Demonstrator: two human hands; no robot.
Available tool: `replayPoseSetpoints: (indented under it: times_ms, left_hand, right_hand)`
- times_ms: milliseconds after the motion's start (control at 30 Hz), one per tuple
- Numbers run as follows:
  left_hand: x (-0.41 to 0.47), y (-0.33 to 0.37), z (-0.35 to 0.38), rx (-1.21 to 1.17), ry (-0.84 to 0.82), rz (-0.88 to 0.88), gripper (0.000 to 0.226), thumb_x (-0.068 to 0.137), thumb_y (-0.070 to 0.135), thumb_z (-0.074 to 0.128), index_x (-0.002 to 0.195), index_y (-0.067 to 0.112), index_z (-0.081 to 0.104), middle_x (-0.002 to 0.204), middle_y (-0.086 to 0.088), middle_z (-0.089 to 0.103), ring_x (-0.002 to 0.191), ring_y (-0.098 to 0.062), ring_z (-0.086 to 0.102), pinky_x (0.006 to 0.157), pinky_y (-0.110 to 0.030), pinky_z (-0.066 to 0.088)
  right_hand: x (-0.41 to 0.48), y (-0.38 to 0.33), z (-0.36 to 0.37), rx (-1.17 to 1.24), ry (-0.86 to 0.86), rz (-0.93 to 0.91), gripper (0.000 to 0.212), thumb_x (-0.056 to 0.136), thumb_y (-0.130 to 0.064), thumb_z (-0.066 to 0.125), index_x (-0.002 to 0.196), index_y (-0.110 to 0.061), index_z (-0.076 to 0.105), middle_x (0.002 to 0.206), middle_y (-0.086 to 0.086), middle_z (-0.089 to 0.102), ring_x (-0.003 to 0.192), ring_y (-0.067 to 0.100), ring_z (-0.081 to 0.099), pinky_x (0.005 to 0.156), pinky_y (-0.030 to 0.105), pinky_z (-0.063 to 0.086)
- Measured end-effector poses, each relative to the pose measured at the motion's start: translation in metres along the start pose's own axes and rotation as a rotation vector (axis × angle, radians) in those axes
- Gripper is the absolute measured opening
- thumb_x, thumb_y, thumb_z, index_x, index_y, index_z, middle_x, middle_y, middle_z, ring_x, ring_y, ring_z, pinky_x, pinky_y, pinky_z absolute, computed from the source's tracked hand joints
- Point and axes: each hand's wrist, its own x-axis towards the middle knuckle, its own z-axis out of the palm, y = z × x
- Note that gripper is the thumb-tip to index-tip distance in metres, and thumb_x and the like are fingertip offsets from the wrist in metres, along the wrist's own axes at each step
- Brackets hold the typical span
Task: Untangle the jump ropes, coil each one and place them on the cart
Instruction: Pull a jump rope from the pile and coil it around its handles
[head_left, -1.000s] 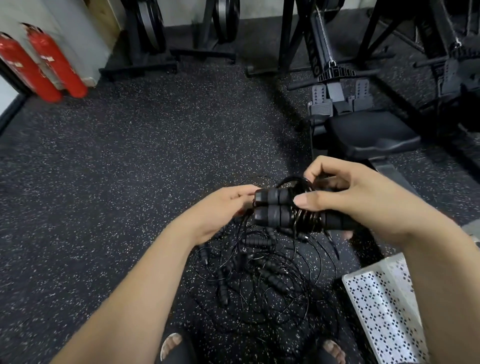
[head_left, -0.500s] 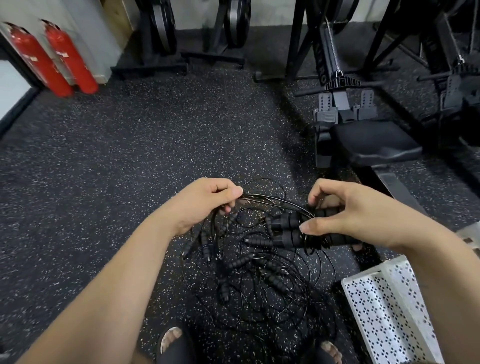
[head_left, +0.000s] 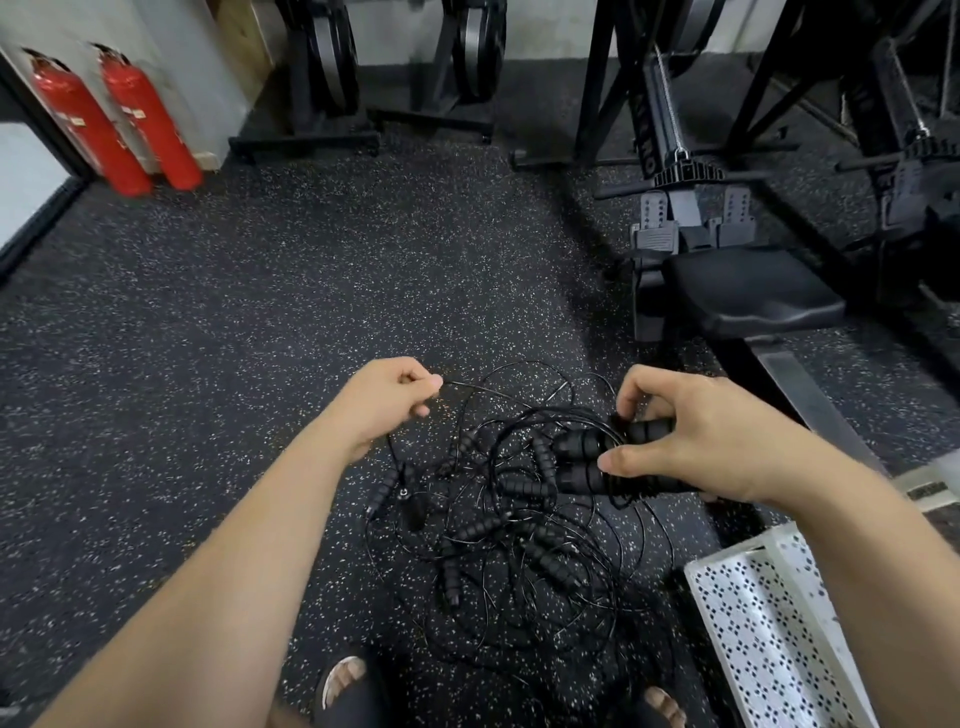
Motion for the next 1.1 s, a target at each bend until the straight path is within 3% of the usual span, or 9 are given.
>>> replayPoseSetpoints:
  times_ms: [100,167,300,433,567,700,867,967,1100]
  left_hand:
    - [0.012,-0.014,-0.011,-0.086,0.121,-0.045,0.018,0.105,0.031,0.069,0.096,0.017,0.075,0.104,-0.001,0.079,0.100,-0.022,0.075,0.099,-0.045,0.059]
    - [0.020,-0.029,-0.016,-0.087,0.202,-0.088,0.020,0.104,0.033,0.070,0.091,0.018,0.074,0.098,-0.004,0.079,0.104,-0.027,0.075,0.101,-0.048,0.057]
    - [0.030,-0.055,-0.023,-0.016,0.340,-0.180,0.022,0.104,0.034,0.069,0.091,0.016,0.072,0.096,-0.006,0.075,0.094,-0.029,0.067,0.087,-0.038,0.049]
    - [0.034,-0.069,-0.026,0.130,0.367,-0.251,0.021,0.104,0.038,0.069,0.096,0.020,0.074,0.109,-0.002,0.072,0.109,-0.030,0.065,0.099,-0.040,0.054]
    - [0.038,-0.068,-0.019,0.255,0.324,-0.220,0.022,0.104,0.041,0.068,0.098,0.021,0.076,0.105,0.001,0.071,0.102,-0.026,0.065,0.093,-0.036,0.053]
    - [0.043,-0.080,-0.031,0.386,0.470,-0.217,0.021,0.106,0.039,0.066,0.100,0.021,0.074,0.097,-0.004,0.073,0.081,-0.022,0.067,0.079,-0.037,0.054]
    - [0.048,-0.119,-0.054,0.491,0.526,-0.346,0.031,0.105,0.043,0.065,0.109,0.014,0.075,0.112,-0.018,0.073,0.107,-0.036,0.069,0.094,-0.045,0.059]
    - [0.050,-0.126,-0.052,0.472,0.514,-0.363,0.027,0.105,0.041,0.065,0.106,0.015,0.076,0.111,-0.017,0.073,0.106,-0.037,0.069,0.094,-0.044,0.060]
    - [0.050,-0.132,-0.050,0.567,0.447,-0.428,0.038,0.109,0.038,0.058,0.120,0.006,0.074,0.120,-0.020,0.073,0.121,-0.040,0.064,0.101,-0.045,0.056]
  right_hand:
    - [-0.002,0.001,-0.002,-0.051,0.009,0.025,0.045,0.072,-0.058,0.094,0.095,-0.040,0.060,0.093,-0.007,0.072,0.054,0.012,0.057,0.049,0.035,0.057]
    - [-0.004,0.000,-0.004,-0.058,0.013,0.045,0.043,0.073,-0.056,0.094,0.093,-0.040,0.060,0.100,-0.008,0.073,0.060,0.024,0.066,0.052,0.042,0.061]
    - [-0.007,-0.002,-0.006,-0.068,0.024,0.061,0.041,0.074,-0.054,0.094,0.092,-0.040,0.060,0.106,-0.008,0.070,0.074,0.040,0.073,0.052,0.051,0.062]
    - [-0.004,0.002,-0.005,-0.091,0.045,0.048,0.043,0.072,-0.058,0.093,0.091,-0.042,0.058,0.097,-0.008,0.073,0.057,0.020,0.067,0.049,0.039,0.060]
    - [-0.003,0.000,-0.003,-0.119,0.052,0.030,0.043,0.074,-0.057,0.093,0.093,-0.039,0.059,0.096,-0.006,0.075,0.047,0.004,0.057,0.042,0.020,0.042]
    - [-0.005,0.000,-0.008,-0.124,0.077,0.045,0.043,0.074,-0.058,0.092,0.094,-0.039,0.059,0.093,-0.007,0.072,0.054,0.012,0.065,0.044,0.030,0.051]
    - [-0.007,0.005,-0.015,-0.163,0.094,0.061,0.044,0.076,-0.059,0.090,0.095,-0.038,0.057,0.087,-0.003,0.074,0.042,0.000,0.052,0.042,0.019,0.036]
    - [-0.007,0.002,-0.015,-0.174,0.083,0.050,0.044,0.076,-0.058,0.091,0.095,-0.037,0.057,0.089,-0.004,0.073,0.045,-0.003,0.054,0.046,0.022,0.038]
    - [-0.010,0.004,-0.018,-0.185,0.115,0.061,0.045,0.073,-0.060,0.091,0.094,-0.040,0.057,0.085,-0.007,0.073,0.048,0.005,0.057,0.050,0.032,0.048]
